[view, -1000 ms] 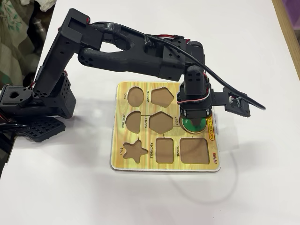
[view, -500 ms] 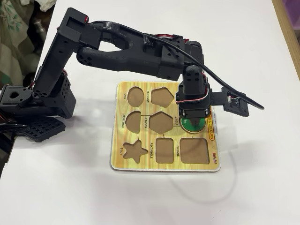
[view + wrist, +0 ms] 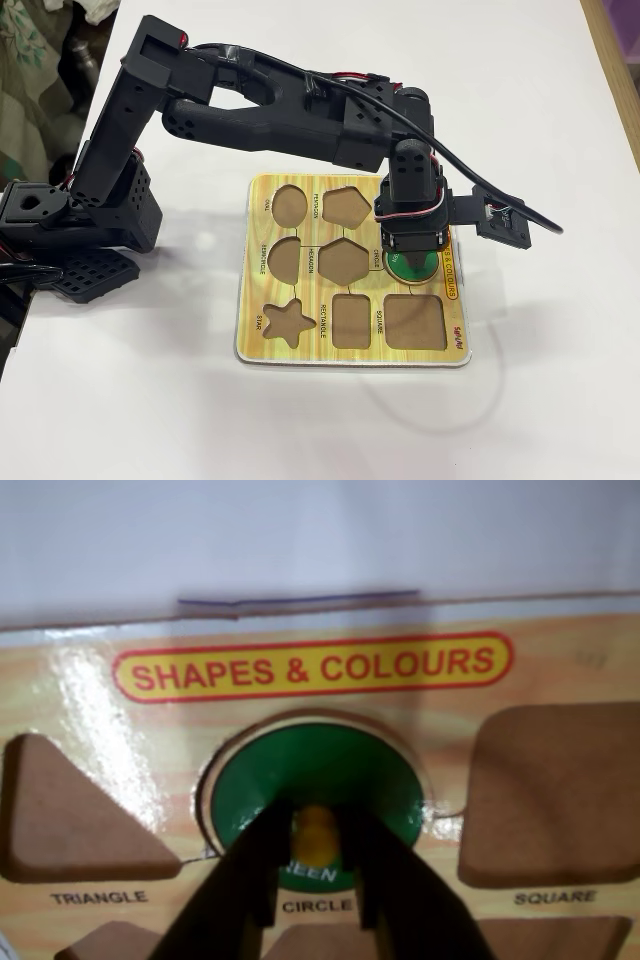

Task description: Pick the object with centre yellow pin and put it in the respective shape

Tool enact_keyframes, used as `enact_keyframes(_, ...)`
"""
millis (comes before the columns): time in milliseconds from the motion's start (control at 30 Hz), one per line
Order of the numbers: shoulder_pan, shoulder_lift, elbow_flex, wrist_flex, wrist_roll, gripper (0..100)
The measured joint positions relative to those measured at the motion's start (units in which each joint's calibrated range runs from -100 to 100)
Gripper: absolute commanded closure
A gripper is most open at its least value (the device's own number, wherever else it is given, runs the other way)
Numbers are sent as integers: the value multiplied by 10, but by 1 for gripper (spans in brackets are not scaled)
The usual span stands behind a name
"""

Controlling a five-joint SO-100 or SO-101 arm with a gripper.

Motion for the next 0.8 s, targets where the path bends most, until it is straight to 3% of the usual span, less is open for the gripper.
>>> enact_keyframes(500,-27,-34,11,10,-1,88)
enact_keyframes(800,-27,-144,71,6,-1,88)
